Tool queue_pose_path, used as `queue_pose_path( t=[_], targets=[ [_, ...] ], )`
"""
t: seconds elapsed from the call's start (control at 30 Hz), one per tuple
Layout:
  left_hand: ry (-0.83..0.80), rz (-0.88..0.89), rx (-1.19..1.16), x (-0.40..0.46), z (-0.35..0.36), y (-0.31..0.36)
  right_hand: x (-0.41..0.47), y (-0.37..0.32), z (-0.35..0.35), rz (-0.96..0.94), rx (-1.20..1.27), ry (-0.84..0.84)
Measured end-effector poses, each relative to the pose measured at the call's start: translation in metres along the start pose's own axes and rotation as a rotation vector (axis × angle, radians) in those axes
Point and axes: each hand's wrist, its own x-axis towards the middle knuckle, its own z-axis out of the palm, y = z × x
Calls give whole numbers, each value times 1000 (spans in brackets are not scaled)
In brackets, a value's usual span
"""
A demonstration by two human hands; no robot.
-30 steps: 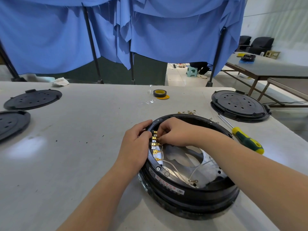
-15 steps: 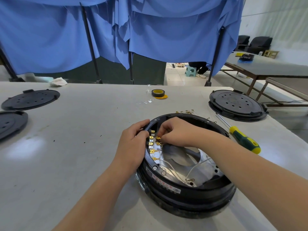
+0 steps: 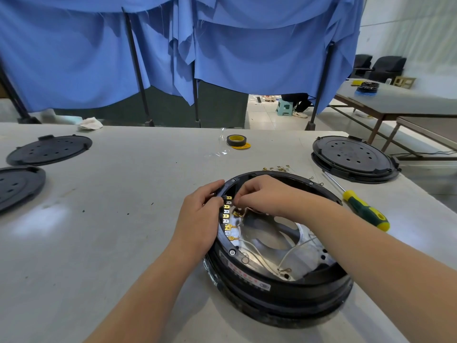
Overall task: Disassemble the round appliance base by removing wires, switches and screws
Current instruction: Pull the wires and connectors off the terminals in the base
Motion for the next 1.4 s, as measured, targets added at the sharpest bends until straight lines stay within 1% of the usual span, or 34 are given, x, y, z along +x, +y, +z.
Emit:
queue_pose_path(
  t=[0.1,0.4,0.7,0.97,1.07,1.17,1.3,1.4],
  targets=[
    [4,0,4,0,0,0,-1,1,0,-22,-20,2],
    [6,20,7,0,0,2,0,1,2,-9,-67,56],
    [-5,11,4,-2,0,4,-2,6,1,-146,-62,64],
    [-18,6,17,-2,-1,3,-11,-4,-7,-191,-186,53],
    [-17,2,13,-2,-1,3,-25,-6,-8,-225,-186,99],
    [-13,1,9,-3,-1,3,-41,-3,0,-234,-188,116],
    [-13,-2,2,-3,0,3,-51,-2,14,-210,-189,48],
    [-6,-12,-10,-3,0,4,-50,-4,20,-235,-199,99]
  ],
)
